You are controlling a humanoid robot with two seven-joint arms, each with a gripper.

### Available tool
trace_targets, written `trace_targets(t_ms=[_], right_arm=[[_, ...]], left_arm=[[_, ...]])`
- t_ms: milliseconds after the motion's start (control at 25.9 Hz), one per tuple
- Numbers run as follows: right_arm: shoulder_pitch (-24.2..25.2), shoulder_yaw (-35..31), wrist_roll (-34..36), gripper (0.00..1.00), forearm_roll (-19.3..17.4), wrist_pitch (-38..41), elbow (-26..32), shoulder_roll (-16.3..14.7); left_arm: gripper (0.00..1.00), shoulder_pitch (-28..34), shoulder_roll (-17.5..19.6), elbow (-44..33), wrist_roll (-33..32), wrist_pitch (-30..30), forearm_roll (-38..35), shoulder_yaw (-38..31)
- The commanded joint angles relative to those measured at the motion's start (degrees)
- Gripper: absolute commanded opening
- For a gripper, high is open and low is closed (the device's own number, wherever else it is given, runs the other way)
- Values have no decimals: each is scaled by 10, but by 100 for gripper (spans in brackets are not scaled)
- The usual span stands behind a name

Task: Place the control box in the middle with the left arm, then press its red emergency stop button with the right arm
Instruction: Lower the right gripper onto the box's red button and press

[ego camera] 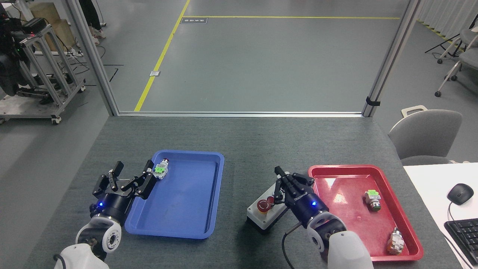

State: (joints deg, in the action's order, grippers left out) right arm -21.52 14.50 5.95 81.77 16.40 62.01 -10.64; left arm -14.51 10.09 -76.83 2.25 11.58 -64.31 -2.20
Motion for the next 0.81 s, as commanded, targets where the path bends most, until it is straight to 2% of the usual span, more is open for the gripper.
trace_targets(t_ms=[0, 155, 232, 386, 773], right_arm=[[17, 25, 0, 0, 42, 7, -24, 14], [17, 27, 0, 0, 43, 7, -47, 18], [14, 38, 0, 0, 43, 7, -61, 25], [11, 49, 0, 0, 43, 5, -65, 29], [10, 50, -2, 0, 44, 6, -94, 36]], left_arm=[[99, -4, -3, 4, -1, -23, 0, -3], [99, -4, -2, 4, 0, -63, -9, -1], [99, -1, 2, 1, 1, -60, -12, 1], [99, 0, -17, -1, 0, -63, -11, 2], [99, 7, -17, 5, -5, -63, -11, 4]])
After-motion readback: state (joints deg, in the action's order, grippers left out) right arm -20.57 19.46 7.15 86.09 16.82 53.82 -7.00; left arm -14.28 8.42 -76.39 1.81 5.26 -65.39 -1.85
